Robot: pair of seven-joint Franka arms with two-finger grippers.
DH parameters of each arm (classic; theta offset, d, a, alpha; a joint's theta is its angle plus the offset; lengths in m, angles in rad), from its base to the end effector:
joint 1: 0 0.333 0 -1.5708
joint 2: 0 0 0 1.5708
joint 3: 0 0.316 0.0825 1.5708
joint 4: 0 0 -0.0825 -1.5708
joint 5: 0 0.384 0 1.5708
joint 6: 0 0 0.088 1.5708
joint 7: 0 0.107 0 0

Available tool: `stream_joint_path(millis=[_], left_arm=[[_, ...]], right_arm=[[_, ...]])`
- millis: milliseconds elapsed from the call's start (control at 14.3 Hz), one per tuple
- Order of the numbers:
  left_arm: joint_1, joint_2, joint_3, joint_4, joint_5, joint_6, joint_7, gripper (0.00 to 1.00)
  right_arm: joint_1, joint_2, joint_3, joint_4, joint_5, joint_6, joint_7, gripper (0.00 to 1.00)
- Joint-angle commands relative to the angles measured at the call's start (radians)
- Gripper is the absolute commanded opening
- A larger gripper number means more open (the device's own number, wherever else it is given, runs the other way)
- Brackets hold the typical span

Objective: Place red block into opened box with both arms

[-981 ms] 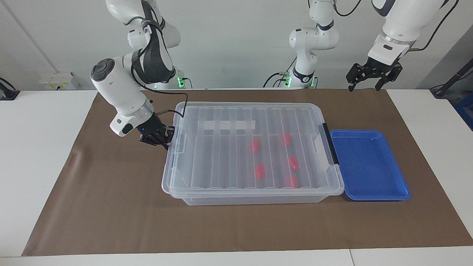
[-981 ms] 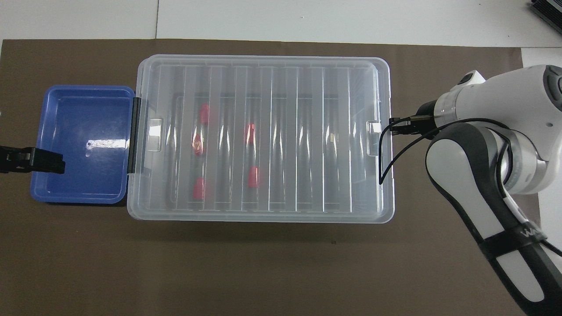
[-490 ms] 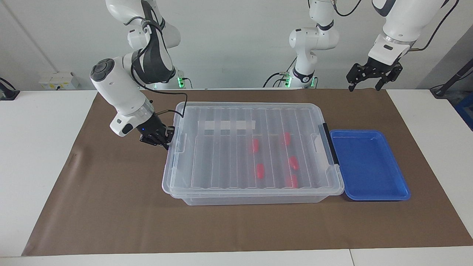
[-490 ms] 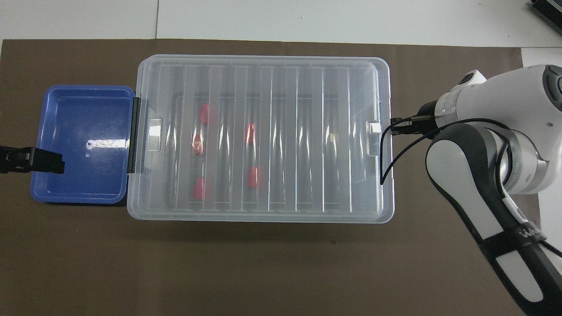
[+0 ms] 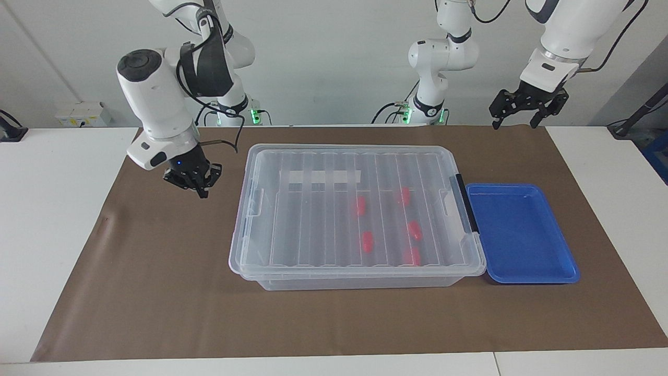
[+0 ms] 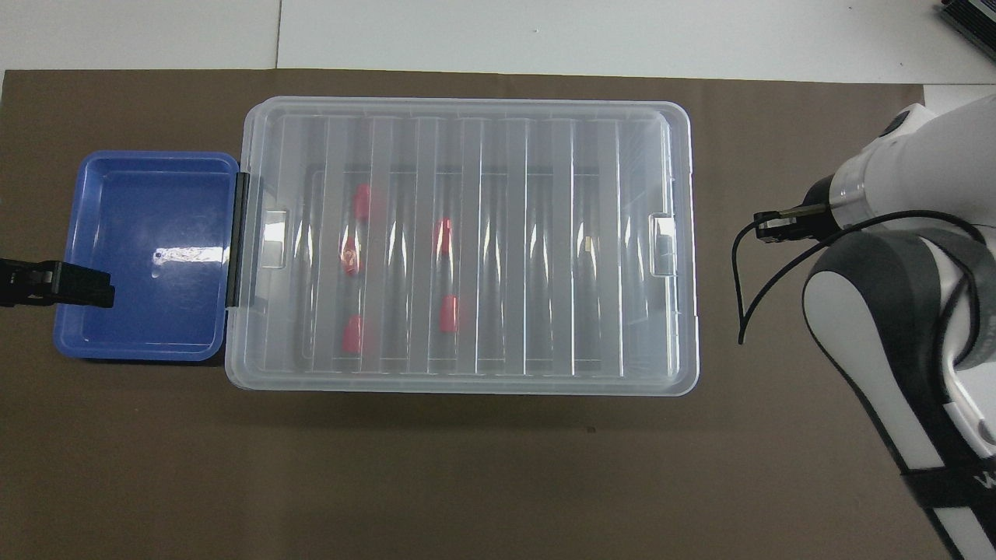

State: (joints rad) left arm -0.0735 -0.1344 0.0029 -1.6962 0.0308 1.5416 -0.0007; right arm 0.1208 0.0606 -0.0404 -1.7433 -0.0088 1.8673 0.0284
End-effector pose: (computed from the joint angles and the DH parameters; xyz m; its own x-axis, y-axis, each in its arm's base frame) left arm 0.5075 -0.0324 0.6345 0.9974 -0.0690 -0.0202 -0.0696 -0.9971 -0.0304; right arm 0.5869 0.0471 0.5338 0.9965 0.0546 0.0637 0.0541 -0.9985 0.0092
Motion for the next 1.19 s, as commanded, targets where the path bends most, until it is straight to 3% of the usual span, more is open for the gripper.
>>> stream_joint_path(millis=[0,420,1121], left_arm=[[-0.008,-0.019,0.006,-0.014,-0.012,0.006,-0.005,1.00],[-0.009,-0.019,0.006,-0.016,-0.012,0.008,-0.005,1.00],[-0.009,-0.019,0.008,-0.016,-0.012,0.009,-0.005,1.00]], right_arm=[[-0.027,-0.039,0.001,0.044,-0.022,-0.094,0.013,1.00],[-0.104,-0.059,-0.007,0.192,-0.022,-0.348,0.045,1.00],[-0.128,-0.067,0.002,0.189,-0.030,-0.356,0.044,1.00]])
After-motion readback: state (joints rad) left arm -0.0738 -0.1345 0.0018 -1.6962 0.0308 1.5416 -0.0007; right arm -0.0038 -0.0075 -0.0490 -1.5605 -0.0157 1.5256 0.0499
